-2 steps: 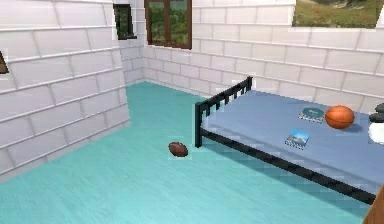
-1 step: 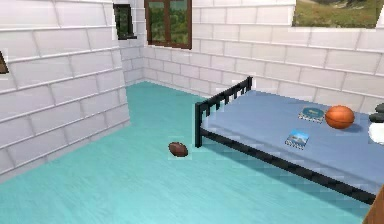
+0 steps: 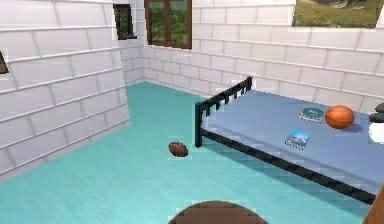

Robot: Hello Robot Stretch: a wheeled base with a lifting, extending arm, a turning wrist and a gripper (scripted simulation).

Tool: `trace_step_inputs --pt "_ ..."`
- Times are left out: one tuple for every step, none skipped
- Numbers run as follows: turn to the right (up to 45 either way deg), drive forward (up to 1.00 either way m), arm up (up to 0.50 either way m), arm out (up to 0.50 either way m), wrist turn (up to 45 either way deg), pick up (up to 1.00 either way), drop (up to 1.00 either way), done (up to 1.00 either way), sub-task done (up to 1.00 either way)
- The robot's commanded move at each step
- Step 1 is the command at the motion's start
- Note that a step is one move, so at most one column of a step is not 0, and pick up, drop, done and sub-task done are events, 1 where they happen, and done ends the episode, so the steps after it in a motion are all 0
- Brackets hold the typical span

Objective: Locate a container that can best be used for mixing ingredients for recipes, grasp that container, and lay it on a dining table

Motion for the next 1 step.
trace_step_inputs --pt "-45.0 0.00 0.00 0.00 0.0 0.00 0.00 0.00 0.00"
